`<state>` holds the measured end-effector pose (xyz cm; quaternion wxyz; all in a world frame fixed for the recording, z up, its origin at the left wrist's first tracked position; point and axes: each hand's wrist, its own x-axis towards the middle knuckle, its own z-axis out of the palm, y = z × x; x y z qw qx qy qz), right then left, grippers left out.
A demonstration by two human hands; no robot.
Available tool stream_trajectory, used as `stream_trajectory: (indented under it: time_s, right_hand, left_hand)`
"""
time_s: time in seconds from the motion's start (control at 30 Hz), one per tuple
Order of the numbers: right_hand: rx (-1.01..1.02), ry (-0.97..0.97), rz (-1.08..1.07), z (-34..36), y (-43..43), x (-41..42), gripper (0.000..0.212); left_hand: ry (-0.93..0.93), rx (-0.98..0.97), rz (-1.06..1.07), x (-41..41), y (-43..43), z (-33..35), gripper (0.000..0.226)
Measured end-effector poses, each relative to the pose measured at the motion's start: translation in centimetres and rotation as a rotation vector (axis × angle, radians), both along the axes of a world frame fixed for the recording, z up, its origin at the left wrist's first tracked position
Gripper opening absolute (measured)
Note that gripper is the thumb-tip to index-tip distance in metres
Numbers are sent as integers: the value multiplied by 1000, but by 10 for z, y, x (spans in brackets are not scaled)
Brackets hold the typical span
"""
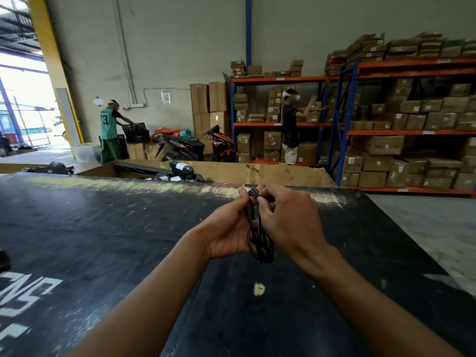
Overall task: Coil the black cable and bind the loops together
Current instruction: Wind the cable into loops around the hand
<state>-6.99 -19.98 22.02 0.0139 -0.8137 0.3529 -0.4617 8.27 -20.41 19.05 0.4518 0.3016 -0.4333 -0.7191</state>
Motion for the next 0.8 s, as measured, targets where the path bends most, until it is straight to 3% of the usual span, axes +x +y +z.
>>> stream_trajectory:
  time_s: [0.43,0.8]
  right_hand:
    - [93,-33,39,-17,2,-6,31]
    - [41,-81,25,-27,2,-8,38]
  left_hand:
    - [68,39,110,-9,-14,-13,68]
    - [35,59,203,-15,-19,-8,68]
